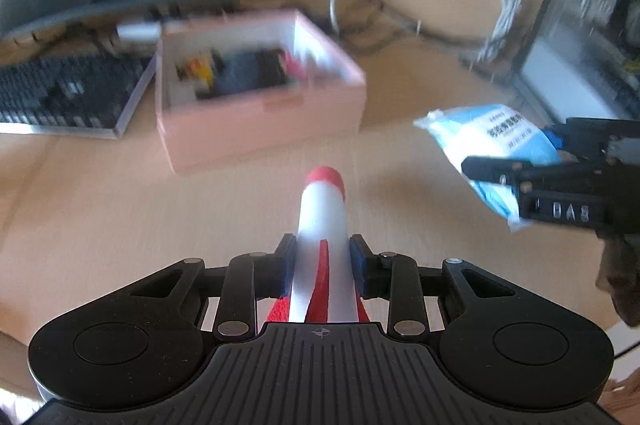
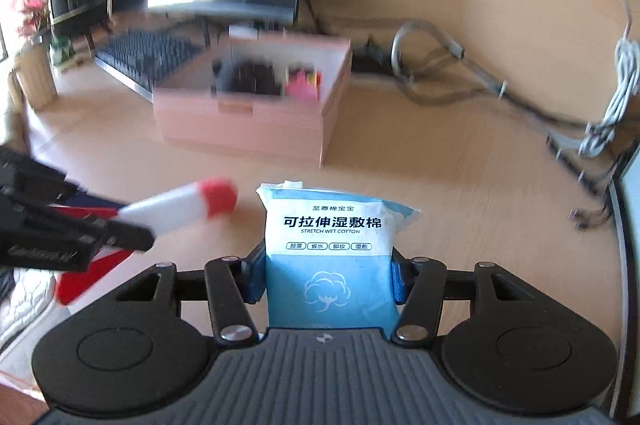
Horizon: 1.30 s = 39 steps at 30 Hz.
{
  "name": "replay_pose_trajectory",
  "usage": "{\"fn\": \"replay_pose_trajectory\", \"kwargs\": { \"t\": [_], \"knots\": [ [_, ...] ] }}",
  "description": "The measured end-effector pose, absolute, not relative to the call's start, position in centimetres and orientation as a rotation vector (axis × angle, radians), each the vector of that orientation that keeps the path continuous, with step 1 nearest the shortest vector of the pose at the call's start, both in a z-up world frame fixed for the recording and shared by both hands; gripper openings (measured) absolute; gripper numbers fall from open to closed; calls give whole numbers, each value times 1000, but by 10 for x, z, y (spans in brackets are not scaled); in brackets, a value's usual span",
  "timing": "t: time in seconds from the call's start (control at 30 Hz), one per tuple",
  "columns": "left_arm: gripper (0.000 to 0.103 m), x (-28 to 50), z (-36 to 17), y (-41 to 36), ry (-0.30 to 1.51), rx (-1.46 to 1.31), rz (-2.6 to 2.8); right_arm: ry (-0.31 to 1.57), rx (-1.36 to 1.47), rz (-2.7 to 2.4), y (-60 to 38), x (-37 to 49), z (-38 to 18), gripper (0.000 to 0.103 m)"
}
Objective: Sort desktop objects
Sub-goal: 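Lower the rocket and wipe pack into the pink box with both grippers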
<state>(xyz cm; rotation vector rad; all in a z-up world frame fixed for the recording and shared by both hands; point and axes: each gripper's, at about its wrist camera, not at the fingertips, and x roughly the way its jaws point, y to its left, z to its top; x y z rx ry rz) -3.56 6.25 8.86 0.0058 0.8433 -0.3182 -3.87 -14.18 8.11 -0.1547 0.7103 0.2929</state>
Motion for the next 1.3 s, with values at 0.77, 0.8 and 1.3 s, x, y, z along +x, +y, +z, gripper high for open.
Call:
{"fn": "replay_pose_trajectory", "kwargs": {
  "t": [0.77, 0.8, 1.3],
  "knots": [
    [43, 140, 142, 104, 545, -95, -231, 373, -52, 175, -132, 23, 204, 54],
    [45, 147, 133, 105, 585, -110, -243, 394, -41, 172, -131, 34, 198, 54],
    [95, 79, 109, 134, 701, -179, -247, 597, 25, 305, -89, 165, 120, 54]
  ]
}}
